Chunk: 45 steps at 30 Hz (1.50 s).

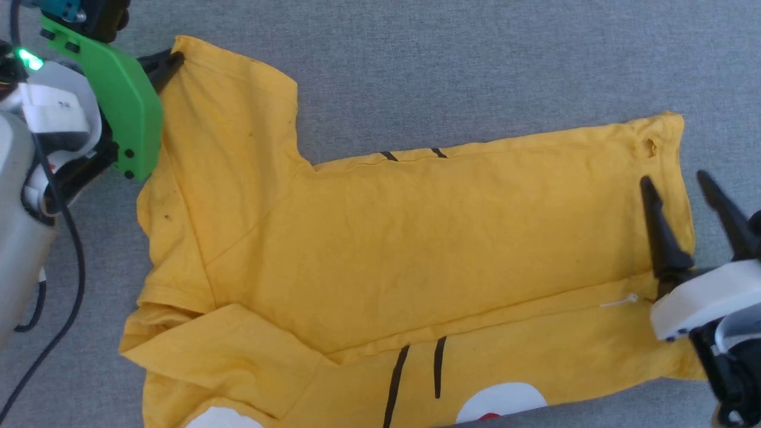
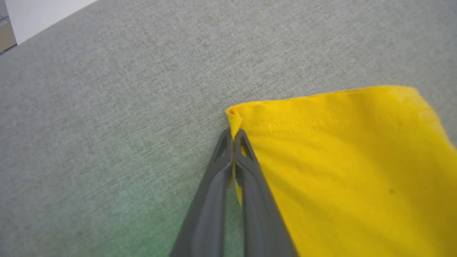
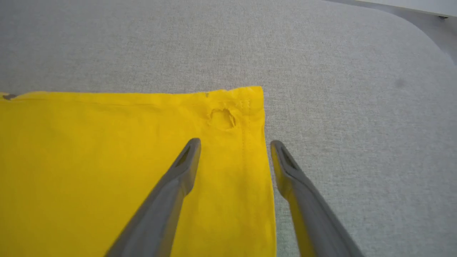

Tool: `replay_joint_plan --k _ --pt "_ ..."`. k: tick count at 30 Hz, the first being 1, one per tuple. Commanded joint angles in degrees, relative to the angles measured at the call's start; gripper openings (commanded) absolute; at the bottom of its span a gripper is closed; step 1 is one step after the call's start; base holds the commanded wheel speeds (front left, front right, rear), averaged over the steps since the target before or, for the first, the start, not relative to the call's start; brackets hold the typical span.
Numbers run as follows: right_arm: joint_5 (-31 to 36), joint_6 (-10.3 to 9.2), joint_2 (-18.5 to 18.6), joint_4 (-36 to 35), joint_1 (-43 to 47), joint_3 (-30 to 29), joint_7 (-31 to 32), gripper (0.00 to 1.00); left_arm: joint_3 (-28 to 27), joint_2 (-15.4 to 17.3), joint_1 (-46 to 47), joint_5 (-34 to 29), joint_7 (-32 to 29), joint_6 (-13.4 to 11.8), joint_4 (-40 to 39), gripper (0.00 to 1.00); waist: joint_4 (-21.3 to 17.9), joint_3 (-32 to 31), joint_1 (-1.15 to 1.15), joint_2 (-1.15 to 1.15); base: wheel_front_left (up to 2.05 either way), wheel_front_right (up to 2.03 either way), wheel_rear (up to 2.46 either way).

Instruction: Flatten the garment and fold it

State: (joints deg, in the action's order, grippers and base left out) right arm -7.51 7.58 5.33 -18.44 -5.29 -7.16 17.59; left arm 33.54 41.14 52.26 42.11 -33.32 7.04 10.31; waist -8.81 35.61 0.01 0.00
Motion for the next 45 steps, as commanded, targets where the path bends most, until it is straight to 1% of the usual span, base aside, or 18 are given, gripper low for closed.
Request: replay_joint_plan --k 1,4,8,12,15,18,22,27,33,34,36,37,38,39,45 --pt "0.27 -0.09 1.08 -0.93 -2.14 -0.07 0.12 1.0 1.27 -0.26 -0.87 0.33 0.1 0.15 1.32 0.0 0.57 -0.65 -0.01 0.0 0.0 0.0 0.0" --pt "-0.01 -0.09 3.46 -2.3 -5.03 0.04 1.24 1.0 1.29 -0.67 -0.46 0.36 1.91 0.21 1.94 0.0 1.23 -1.56 -0.01 0.0 0.0 0.0 0.0" --pt "-1.2 -0.09 6.78 -3.61 -10.47 0.22 4.53 1.0 1.4 -1.17 -0.21 0.47 3.98 0.27 2.63 0.0 2.19 -2.56 -0.01 0.0 0.0 0.0 0.0" --pt "-4.14 -0.09 8.95 -1.33 -15.71 -0.97 10.39 1.0 1.7 -1.43 0.05 0.57 4.98 0.3 2.69 0.0 3.36 -2.67 -0.01 0.0 0.0 0.0 0.0" --pt "-5.59 -0.09 9.87 1.62 -17.35 -2.96 17.05 1.0 1.82 -1.99 0.3 0.71 5.61 0.31 2.69 0.0 4.35 -2.24 -0.01 0.0 0.0 0.0 0.0" --pt "-6.27 -0.09 10.2 2.48 -16.92 -5.08 23.35 1.0 1.99 -2.65 0.45 0.78 6.12 0.27 2.73 0.0 5.22 -1.75 -0.01 0.0 0.0 0.0 0.0" --pt "-7.22 -0.09 9.38 1.5 -15.36 -6.74 27.3 1.0 2.04 -2.99 0.23 0.94 6.68 0.11 2.98 0.0 5.7 -1.29 -0.01 0.0 0.0 0.0 0.0" --pt "-8.31 -0.09 7.48 0.98 -13.3 -7.14 30.3 1.0 2.07 -2.84 0.3 1.01 6.69 -0.09 3.15 0.0 5.85 -0.7 -0.01 0.0 0.0 0.0 0.0" --pt "-8.34 -0.09 6.78 2.11 -13.12 -7.03 30.07 1.0 2.24 -2.86 0.99 0.84 6.43 -0.3 2.81 0.0 6.02 0.27 -0.01 0.0 0.0 0.0 0.0" --pt "-8.51 -0.09 6.55 2.75 -13.33 -7.03 29.92 0.96 2.3 -2.89 1.09 0.82 6.38 -0.32 2.77 0.0 6.04 0.41 -0.01 0.0 0.0 0.0 0.0" --pt "-8.42 -0.09 6.02 3.89 -14.21 -7.6 28.85 0.64 2.34 -2.92 1.27 0.83 6.37 -0.35 2.71 0.0 6.05 0.64 -0.01 0.0 0.0 0.0 0.0" --pt "-8.0 -0.09 6.04 4.46 -14.6 -7.7 28.24 0.51 2.34 -2.93 1.33 0.84 6.4 -0.36 2.69 0.0 6.06 0.72 -0.01 0.0 0.0 0.0 0.0" --pt "-7.55 -0.09 6.25 5.28 -14.92 -7.47 27.63 0.2 2.36 -2.94 1.38 0.85 6.46 -0.36 2.7 0.0 6.07 0.76 -0.01 0.0 0.0 0.0 0.0" --pt "-7.37 -0.09 6.29 5.94 -15.16 -7.36 27.21 0.0 2.36 -2.94 1.38 0.87 6.53 -0.36 2.72 0.0 6.08 0.75 -0.01 0.0 0.0 0.0 0.0" --pt "-7.57 -0.09 6.55 8.39 -15.79 -6.7 24.82 0.0 1.76 -2.81 0.54 1.57 8.02 -0.53 2.77 0.0 6.07 -0.67 -0.01 0.0 0.0 0.0 0.0"
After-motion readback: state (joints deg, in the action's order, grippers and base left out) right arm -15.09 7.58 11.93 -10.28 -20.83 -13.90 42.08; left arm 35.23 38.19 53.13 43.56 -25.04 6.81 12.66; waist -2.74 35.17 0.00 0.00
